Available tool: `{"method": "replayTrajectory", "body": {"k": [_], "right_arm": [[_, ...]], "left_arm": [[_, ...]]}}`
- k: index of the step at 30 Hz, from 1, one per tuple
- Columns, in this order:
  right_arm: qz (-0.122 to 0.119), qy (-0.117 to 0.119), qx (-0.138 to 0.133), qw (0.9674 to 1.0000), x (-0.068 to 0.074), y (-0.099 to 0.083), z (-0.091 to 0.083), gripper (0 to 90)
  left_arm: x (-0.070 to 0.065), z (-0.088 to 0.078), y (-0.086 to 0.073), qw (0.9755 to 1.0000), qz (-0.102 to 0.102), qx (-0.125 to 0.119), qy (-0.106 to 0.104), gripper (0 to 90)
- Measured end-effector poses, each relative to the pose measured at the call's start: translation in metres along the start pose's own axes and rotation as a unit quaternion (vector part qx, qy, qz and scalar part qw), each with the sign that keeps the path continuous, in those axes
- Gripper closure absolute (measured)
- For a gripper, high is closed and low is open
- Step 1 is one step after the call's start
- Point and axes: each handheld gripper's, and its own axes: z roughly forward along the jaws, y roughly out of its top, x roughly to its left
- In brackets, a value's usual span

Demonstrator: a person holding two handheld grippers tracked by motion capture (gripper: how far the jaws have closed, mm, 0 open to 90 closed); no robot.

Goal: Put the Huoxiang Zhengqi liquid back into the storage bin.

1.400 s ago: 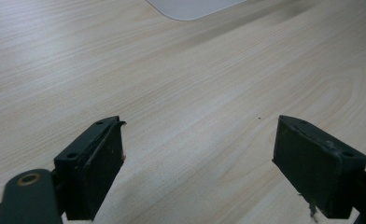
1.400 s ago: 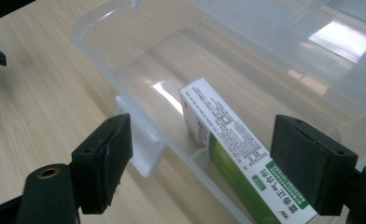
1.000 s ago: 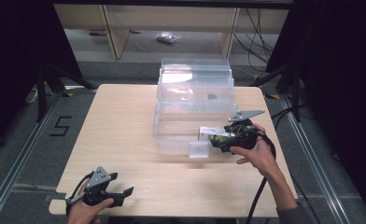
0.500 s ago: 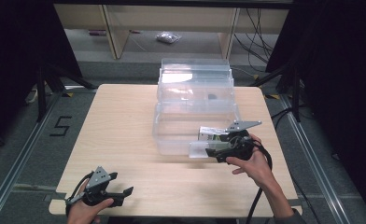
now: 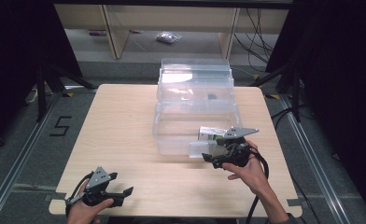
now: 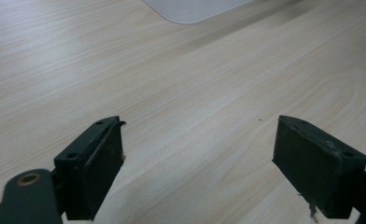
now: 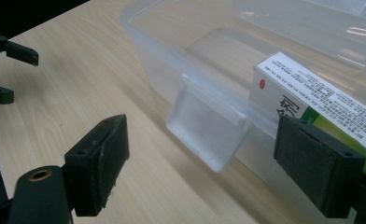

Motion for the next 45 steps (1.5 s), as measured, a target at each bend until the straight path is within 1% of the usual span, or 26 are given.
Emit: {"method": "replayTrajectory", "body": {"k": [1,2,4,6,7,8,9,10,11,13,15,16,17,18,21,23,24,25,27,28,30,32,33,35,39,45], "right_arm": [[-0.004,0.003,-0.001,1.0,0.0,-0.001,0.0,19.0],[0.003,0.003,-0.002,1.0,0.001,-0.002,0.001,19.1],[0.0,-0.001,-0.003,1.0,0.002,-0.005,0.001,19.1],[-0.009,0.009,-0.008,0.9999,0.001,-0.008,0.003,19.0],[0.013,0.004,0.0,0.9999,0.005,-0.011,0.001,19.0],[0.002,0.008,-0.001,1.0,0.003,-0.012,0.001,19.0],[0.017,0.01,0.0,0.9998,0.005,-0.014,0.001,19.0],[-0.004,0.004,-0.003,1.0,0.003,-0.015,0.001,19.0],[-0.001,0.008,-0.003,1.0,0.003,-0.016,0.002,18.9],[0.019,0.008,0.005,0.9998,0.005,-0.019,0.001,18.8],[0.022,0.005,0.006,0.9997,0.006,-0.021,0.001,18.8],[0.012,0.003,0.001,0.9999,0.005,-0.022,0.002,18.7],[0.006,0.008,-0.002,0.9999,0.005,-0.023,0.004,18.4],[0.019,0.013,0.001,0.9997,0.006,-0.025,0.004,18.0],[-0.005,0.003,-0.005,1.0,0.006,-0.029,0.007,17.4],[0.017,0.006,0.005,0.9998,0.01,-0.031,0.006,17.3],[0.004,0.005,0.005,1.0,0.008,-0.033,0.007,17.2],[0.009,0.005,0.004,0.9999,0.01,-0.034,0.007,17.2],[-0.005,0.0,0.002,1.0,0.008,-0.035,0.008,17.2],[0.011,0.006,0.009,0.9999,0.01,-0.036,0.008,17.2],[-0.003,0.008,0.005,0.9999,0.008,-0.037,0.009,17.2],[-0.009,-0.005,0.006,0.9999,0.008,-0.04,0.01,17.1],[0.003,-0.002,0.006,1.0,0.009,-0.042,0.011,17.2],[-0.006,0.003,0.01,0.9999,0.008,-0.043,0.011,17.1],[0.011,-0.002,0.011,0.9999,0.011,-0.048,0.01,17.2],[0.006,-0.004,0.015,0.9999,0.009,-0.056,0.01,17.2]], "left_arm": [[0.0,0.0,0.0,1.0,0.0,0.0,0.001,15.4],[0.002,-0.003,0.0,0.9997,0.016,0.017,0.002,15.4],[0.003,-0.003,0.0,0.9997,0.02,0.017,0.001,15.4],[0.001,-0.002,0.0,0.9999,0.011,0.009,0.001,15.4],[0.0,-0.001,0.0,1.0,0.003,0.003,0.002,15.4],[0.0,0.0,0.0,1.0,0.0,0.001,0.002,15.4],[0.0,-0.001,0.0,1.0,0.0,0.001,0.002,15.4],[0.0,-0.001,0.0,1.0,0.0,0.001,0.002,15.4],[0.0,-0.001,0.0,1.0,0.005,0.004,0.002,15.4],[0.003,-0.003,0.0,0.9996,0.02,0.018,0.002,15.4],[0.002,-0.003,0.0,0.9997,0.019,0.018,0.002,15.4],[0.002,-0.003,0.001,0.9996,0.019,0.019,0.004,15.4],[0.0,-0.001,0.0,1.0,0.003,0.002,0.002,15.4],[0.001,-0.001,0.0,1.0,0.007,0.005,0.002,15.4],[0.0,0.0,0.0,1.0,0.001,0.001,0.0,15.4],[0.0,0.0,0.0,1.0,0.001,0.001,0.001,15.4],[0.0,0.0,0.0,1.0,0.001,0.001,0.001,15.4],[0.0,0.0,0.0,1.0,0.001,0.001,0.001,15.4],[0.0,0.0,0.0,1.0,0.002,0.001,0.0,15.4],[0.0,0.0,0.0,1.0,0.002,0.001,0.0,15.4],[0.0,0.0,0.0,1.0,0.002,0.001,0.0,15.4],[0.0,0.0,0.0,1.0,0.0,0.0,0.0,15.4],[0.0,0.0,0.0,1.0,0.0,0.0,0.0,15.4],[0.0,0.0,0.0,1.0,0.002,0.001,0.0,15.4],[0.0,-0.001,0.0,1.0,0.006,0.005,0.001,15.4],[0.0,-0.001,0.0,1.0,0.006,0.005,0.001,15.4]]}}
